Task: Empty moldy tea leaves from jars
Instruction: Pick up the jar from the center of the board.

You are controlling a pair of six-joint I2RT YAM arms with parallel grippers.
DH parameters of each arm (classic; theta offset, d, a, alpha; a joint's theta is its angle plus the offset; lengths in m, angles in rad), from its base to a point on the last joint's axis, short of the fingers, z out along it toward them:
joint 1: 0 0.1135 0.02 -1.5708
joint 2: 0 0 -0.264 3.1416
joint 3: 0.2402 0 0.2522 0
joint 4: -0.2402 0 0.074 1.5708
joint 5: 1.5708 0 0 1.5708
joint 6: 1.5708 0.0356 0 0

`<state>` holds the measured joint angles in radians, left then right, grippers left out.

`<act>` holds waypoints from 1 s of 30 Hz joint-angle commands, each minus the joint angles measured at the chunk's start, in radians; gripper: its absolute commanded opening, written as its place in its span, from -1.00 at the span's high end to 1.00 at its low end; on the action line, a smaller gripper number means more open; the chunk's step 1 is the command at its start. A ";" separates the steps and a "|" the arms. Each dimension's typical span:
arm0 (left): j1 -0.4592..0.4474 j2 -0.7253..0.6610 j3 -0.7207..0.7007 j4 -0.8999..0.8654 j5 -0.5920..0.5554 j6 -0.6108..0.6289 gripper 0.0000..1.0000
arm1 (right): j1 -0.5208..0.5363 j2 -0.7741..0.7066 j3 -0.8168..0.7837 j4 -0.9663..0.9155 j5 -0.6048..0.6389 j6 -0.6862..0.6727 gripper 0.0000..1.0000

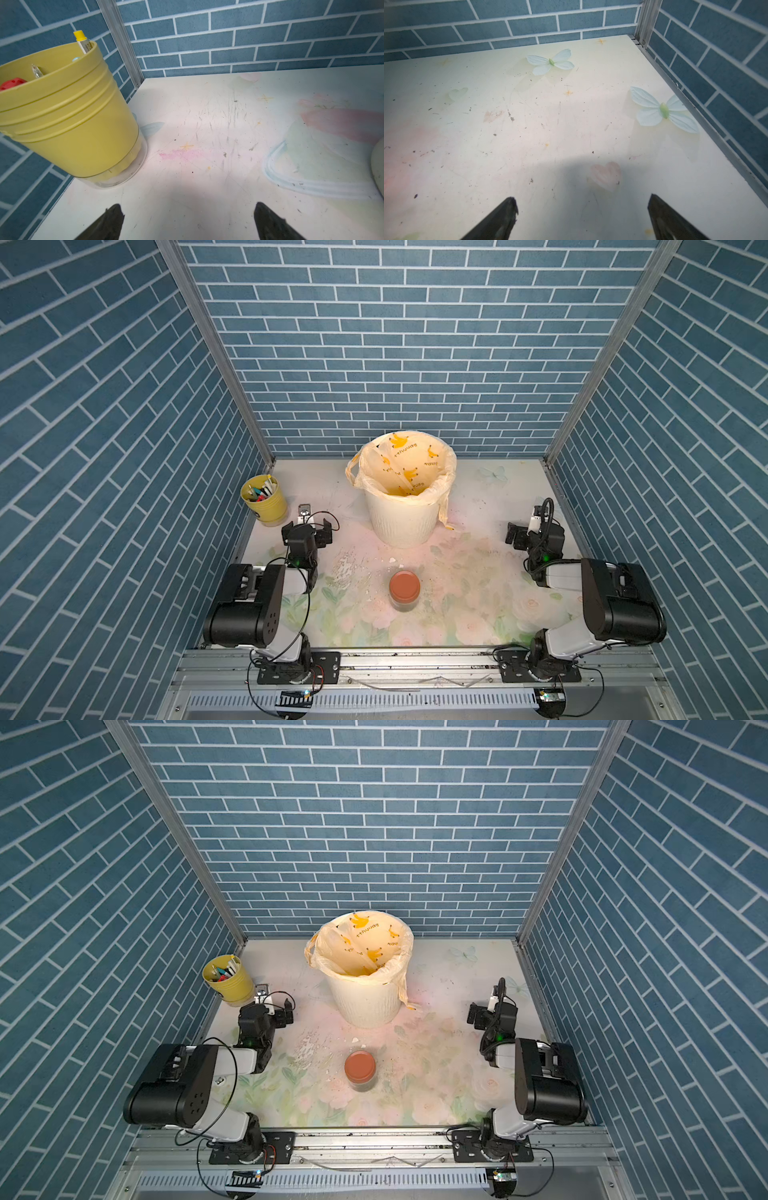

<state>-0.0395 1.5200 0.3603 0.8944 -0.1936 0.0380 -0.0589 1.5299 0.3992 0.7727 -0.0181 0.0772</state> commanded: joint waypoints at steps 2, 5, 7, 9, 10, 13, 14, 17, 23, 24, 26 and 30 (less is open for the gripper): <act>-0.003 0.004 0.006 0.003 0.008 0.001 -0.99 | 0.004 -0.001 0.014 0.028 0.014 -0.028 -0.98; -0.001 0.004 0.013 -0.008 0.038 0.010 -0.99 | 0.003 0.001 0.015 0.026 0.012 -0.027 -0.98; 0.006 0.003 0.010 -0.006 0.080 0.018 -0.99 | 0.003 0.001 0.017 0.024 0.012 -0.027 -0.98; 0.012 -0.002 0.012 -0.008 0.157 0.043 -0.99 | 0.004 0.001 0.016 0.023 0.013 -0.028 -0.98; 0.012 -0.013 0.004 -0.003 0.189 0.056 -0.99 | 0.003 0.000 0.016 0.023 0.012 -0.027 -0.98; 0.012 -0.098 0.001 -0.065 0.208 0.061 -0.99 | 0.004 0.001 0.017 0.024 0.012 -0.028 -0.98; 0.012 -0.133 0.008 -0.105 0.216 0.064 -0.99 | 0.004 0.001 0.016 0.023 0.013 -0.028 -0.98; 0.012 -0.238 0.011 -0.197 0.235 0.065 -0.99 | 0.003 -0.001 0.018 0.025 0.013 -0.028 -0.98; 0.012 -0.483 0.042 -0.476 0.279 0.065 -0.99 | 0.004 -0.013 0.019 0.014 0.032 -0.022 -0.93; 0.011 -0.524 0.047 -0.531 0.294 0.065 -0.99 | 0.003 -0.039 0.042 -0.050 0.058 -0.011 -0.93; 0.012 -0.652 0.056 -0.652 0.353 0.066 -0.99 | 0.003 -0.115 0.150 -0.311 0.102 0.003 -0.93; 0.012 -0.873 0.129 -0.978 0.576 0.078 -0.99 | 0.004 -0.210 0.337 -0.640 0.084 0.133 -0.93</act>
<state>-0.0311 0.7479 0.4301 0.2058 0.1940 0.1013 -0.0589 1.4052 0.6334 0.3893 0.0490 0.1135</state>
